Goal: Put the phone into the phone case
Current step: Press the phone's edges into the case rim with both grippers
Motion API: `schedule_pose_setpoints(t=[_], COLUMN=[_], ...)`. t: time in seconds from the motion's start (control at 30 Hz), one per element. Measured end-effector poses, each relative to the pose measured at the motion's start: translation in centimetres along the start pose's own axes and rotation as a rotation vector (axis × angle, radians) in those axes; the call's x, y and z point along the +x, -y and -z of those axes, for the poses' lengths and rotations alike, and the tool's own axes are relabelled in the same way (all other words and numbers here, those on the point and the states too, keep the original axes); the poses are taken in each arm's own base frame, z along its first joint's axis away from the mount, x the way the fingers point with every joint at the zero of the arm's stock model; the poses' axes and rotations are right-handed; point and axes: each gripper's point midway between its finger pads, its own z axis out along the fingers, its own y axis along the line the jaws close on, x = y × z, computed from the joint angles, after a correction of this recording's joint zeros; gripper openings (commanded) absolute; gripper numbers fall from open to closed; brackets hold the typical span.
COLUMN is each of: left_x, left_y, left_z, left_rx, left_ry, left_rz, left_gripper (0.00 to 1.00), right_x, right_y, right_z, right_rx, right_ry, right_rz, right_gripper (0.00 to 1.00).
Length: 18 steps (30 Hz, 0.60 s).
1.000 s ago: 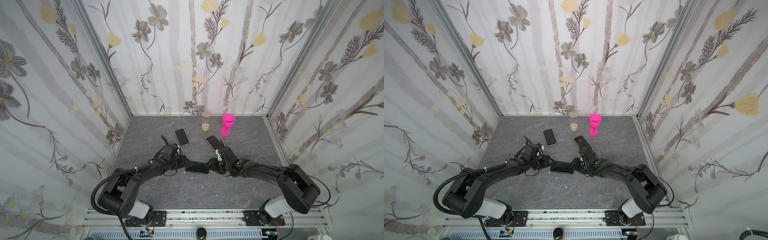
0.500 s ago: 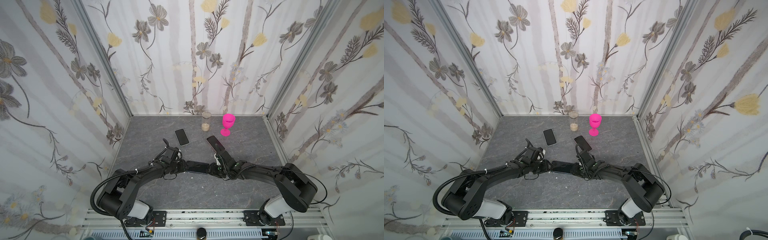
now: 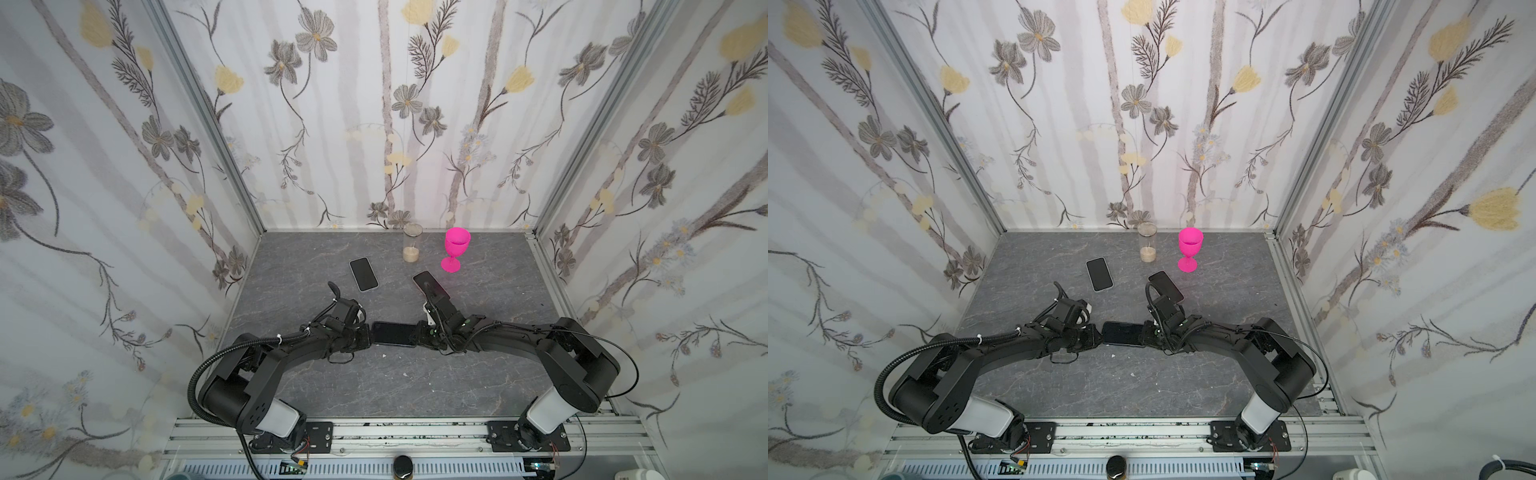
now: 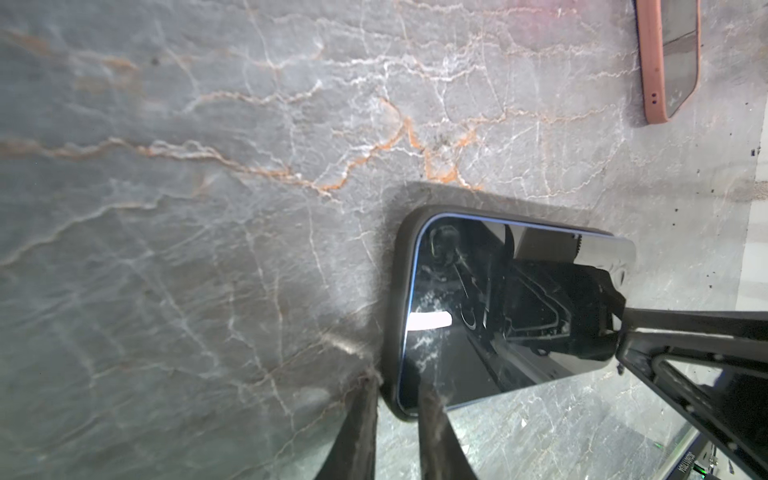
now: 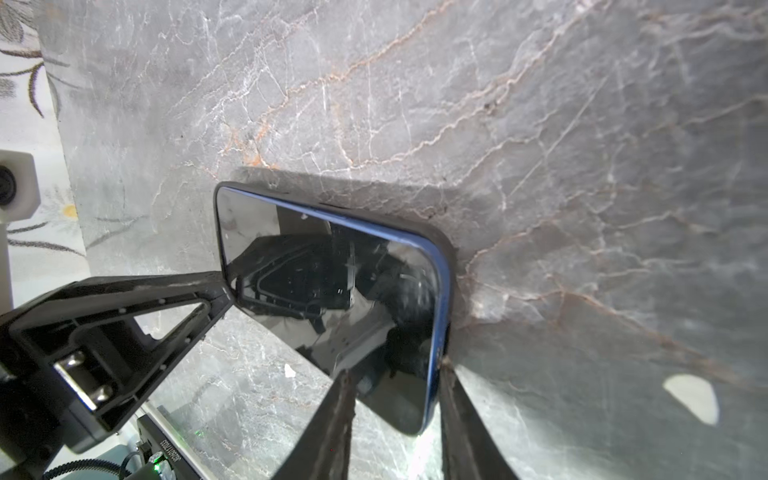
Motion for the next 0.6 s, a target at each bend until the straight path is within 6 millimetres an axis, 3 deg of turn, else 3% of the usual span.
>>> schedule_pose_setpoints(t=[0.17, 0.3, 0.5, 0.6], left_x=[-0.1, -0.6, -4.2, -5.0], left_y=[0.0, 0.0, 2.3, 2.6], left_z=[0.0, 0.4, 2.2, 2.0], left_rx=[-0.002, -0.017, -0.004, -0.008], left_ry=[0.008, 0.022, 0.131, 0.142], left_rz=[-0.003, -0.008, -0.055, -0.06], left_gripper=[0.21, 0.29, 0.33, 0.32], right_x=[0.0, -0.3, -1.3, -1.5], right_y=[0.3, 0.0, -0.8, -0.5], right_z=[-0.2, -0.1, 1.1, 1.3], right_rx=[0.013, 0.014, 0.025, 0.039], right_ry=[-0.001, 0.0, 0.033, 0.036], right_rz=[0.012, 0.023, 0.054, 0.06], right_gripper=[0.34, 0.35, 0.32, 0.31])
